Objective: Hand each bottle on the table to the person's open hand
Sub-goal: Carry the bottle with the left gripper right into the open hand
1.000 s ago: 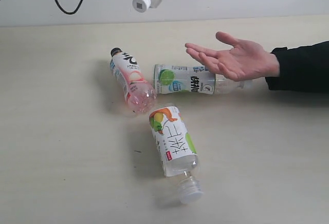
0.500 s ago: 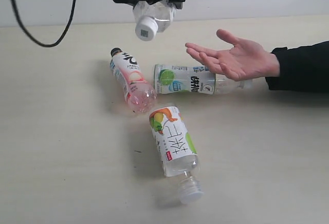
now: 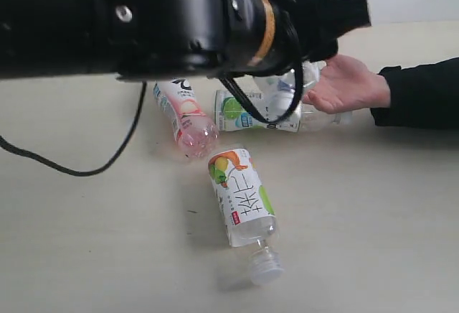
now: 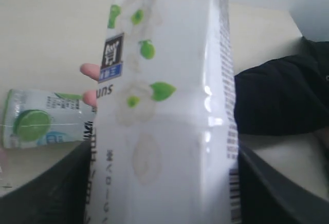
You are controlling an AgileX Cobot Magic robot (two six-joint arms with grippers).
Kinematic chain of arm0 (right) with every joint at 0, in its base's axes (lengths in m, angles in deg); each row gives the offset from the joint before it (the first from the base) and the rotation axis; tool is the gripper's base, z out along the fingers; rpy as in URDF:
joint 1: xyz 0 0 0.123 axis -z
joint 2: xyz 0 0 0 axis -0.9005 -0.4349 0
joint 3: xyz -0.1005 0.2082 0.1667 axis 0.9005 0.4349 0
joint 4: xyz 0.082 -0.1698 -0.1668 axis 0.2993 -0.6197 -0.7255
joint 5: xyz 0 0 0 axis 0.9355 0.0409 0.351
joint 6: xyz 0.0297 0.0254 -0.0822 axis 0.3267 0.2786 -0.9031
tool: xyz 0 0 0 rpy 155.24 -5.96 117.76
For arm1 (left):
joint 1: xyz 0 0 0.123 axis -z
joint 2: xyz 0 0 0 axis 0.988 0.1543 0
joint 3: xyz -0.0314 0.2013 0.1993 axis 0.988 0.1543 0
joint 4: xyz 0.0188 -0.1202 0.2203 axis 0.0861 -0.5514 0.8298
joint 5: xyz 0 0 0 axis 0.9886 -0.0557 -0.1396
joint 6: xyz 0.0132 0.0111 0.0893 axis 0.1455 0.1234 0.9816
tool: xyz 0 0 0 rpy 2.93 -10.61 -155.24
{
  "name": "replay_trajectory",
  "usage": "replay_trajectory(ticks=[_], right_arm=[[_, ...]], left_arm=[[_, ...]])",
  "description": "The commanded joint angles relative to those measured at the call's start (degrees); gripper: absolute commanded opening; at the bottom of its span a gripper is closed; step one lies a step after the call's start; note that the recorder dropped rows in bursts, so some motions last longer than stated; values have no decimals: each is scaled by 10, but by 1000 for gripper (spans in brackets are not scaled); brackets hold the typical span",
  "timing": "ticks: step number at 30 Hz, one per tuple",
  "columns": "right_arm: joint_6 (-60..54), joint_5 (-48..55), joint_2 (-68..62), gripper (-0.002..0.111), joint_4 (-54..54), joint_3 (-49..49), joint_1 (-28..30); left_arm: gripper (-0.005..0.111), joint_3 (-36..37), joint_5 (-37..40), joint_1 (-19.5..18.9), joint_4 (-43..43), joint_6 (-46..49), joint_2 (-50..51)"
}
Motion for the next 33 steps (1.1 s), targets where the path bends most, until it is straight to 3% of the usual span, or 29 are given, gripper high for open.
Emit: replay_trajectory(ticks=[1, 11, 20, 27, 33], right_arm=[[-1, -6, 3, 1, 0, 3, 2], [-1, -6, 3, 1, 0, 3, 2], [-1, -6, 3, 1, 0, 3, 2], [-1, -6, 3, 1, 0, 3, 2], [-1, -6, 3, 1, 0, 3, 2]], left_arm=[[0, -14, -4, 17, 57, -88, 42], [0, -52, -43, 17, 155, -259, 122], [0, -135, -48, 18, 143, -259, 151], [0, -146, 18, 22, 140, -259, 174], [0, -197, 22, 22, 114, -259, 227]])
